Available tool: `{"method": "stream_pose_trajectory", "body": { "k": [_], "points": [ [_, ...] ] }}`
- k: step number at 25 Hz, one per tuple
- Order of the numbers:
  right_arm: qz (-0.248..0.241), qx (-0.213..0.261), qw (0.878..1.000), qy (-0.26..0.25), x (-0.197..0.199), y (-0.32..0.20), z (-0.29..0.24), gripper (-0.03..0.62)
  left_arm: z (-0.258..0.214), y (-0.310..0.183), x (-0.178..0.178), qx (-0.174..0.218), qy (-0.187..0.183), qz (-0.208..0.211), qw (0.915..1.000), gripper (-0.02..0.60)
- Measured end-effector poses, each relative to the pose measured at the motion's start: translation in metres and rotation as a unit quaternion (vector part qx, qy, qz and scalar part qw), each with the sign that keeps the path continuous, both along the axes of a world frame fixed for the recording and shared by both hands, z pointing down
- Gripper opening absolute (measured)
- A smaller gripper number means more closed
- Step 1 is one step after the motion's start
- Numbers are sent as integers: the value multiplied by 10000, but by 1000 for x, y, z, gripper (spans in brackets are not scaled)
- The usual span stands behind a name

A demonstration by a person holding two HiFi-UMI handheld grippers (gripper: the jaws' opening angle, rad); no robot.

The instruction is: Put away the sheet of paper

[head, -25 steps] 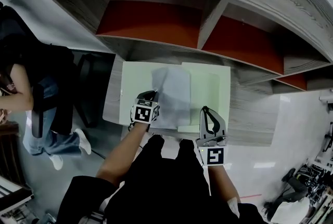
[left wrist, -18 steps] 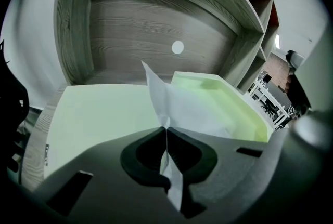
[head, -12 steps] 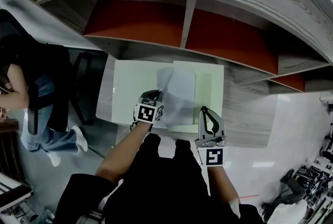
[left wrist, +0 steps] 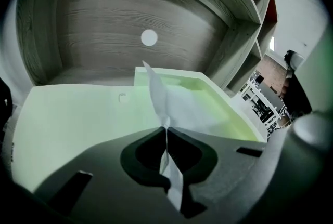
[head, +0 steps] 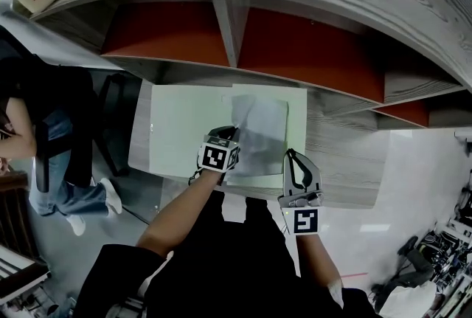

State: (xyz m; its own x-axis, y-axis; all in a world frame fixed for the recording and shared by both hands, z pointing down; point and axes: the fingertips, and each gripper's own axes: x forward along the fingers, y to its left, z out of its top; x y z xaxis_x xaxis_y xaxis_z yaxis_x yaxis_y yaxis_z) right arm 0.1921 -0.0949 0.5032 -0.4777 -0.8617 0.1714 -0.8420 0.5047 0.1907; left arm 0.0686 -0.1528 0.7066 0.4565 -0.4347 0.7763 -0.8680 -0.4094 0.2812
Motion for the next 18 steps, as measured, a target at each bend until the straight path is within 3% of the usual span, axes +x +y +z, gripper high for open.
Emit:
{"method": "stream_pose_trajectory", "body": {
  "k": [2, 5, 12, 14, 17, 18],
  "points": [
    [141, -413, 9990, -25, 9, 3, 12, 23, -2, -3, 8, -59, 81, -11, 9999, 12],
    [91, -136, 9999, -40, 16, -1, 3, 23, -4, -4, 22, -145, 167, 45, 9997, 12],
    [137, -291, 9995, 27, 29, 0, 8, 23, 2, -4, 38, -248, 205, 181, 9993, 25],
    [149, -401, 9991, 67, 31, 2, 11, 23, 2, -5, 39, -248, 207, 206, 9993, 79],
    [-46, 274, 9996, -28, 23, -4, -10, 23, 1, -5, 33, -178, 145, 154, 9996, 196],
    [-38, 245, 9997, -36, 22, -3, -9, 23, 0, -6, 29, -117, 99, 119, 9998, 222]
  ]
}}
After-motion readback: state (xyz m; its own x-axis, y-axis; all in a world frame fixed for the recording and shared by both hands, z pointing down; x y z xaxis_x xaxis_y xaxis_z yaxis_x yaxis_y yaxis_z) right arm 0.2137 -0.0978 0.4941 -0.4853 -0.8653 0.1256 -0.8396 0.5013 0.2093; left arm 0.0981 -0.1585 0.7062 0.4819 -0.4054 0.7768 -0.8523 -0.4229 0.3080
